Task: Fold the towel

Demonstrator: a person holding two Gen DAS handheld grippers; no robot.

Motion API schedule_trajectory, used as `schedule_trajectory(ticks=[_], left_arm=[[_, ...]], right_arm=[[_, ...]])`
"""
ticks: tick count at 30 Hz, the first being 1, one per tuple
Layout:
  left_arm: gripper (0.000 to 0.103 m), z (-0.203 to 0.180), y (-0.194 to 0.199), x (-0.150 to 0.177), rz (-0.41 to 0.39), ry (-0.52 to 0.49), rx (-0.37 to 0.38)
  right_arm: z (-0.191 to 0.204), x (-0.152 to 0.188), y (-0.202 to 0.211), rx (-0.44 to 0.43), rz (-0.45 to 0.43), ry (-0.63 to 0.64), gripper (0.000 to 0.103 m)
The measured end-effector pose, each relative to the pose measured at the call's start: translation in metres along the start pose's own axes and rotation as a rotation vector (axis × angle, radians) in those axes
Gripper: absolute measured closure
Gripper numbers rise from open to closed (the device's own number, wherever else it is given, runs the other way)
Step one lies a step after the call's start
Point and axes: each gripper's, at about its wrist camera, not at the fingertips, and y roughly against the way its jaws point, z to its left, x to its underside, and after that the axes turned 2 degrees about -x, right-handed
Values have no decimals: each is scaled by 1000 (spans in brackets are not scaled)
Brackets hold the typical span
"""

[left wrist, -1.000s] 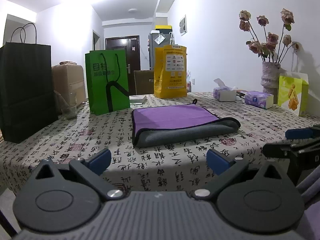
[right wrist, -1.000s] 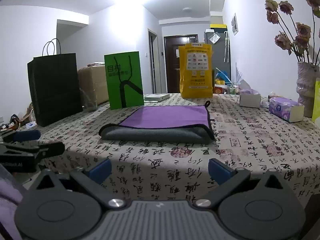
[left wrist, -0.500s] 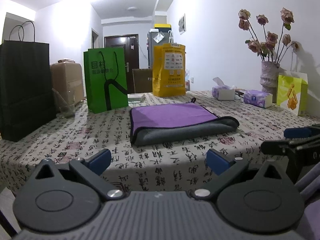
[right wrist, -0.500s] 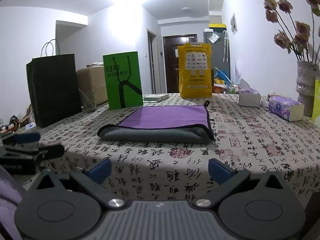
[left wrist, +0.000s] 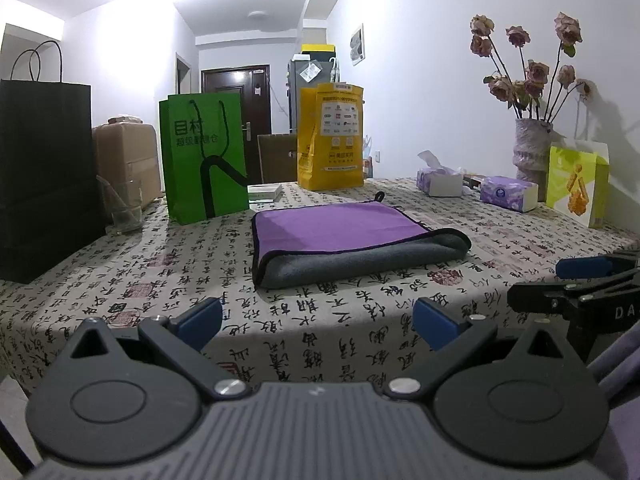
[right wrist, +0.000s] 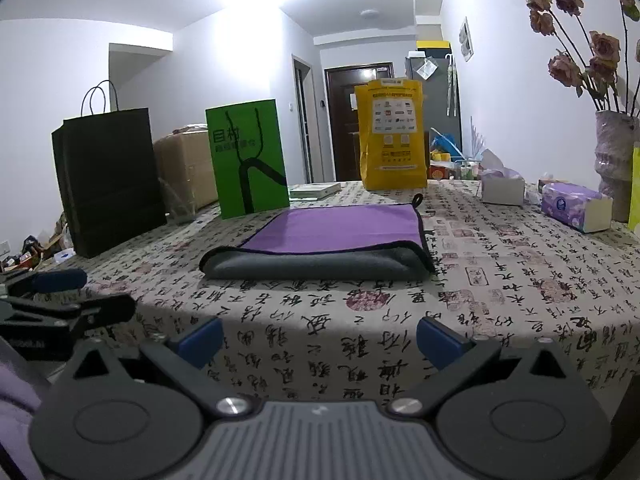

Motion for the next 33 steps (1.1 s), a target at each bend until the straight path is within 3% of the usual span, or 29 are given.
schedule_trajectory(ticks=[33], left_arm=[[0,-5,-1,0,8,-8,-2]], right_arm=[[3,2,-4,-9,22,2,0]])
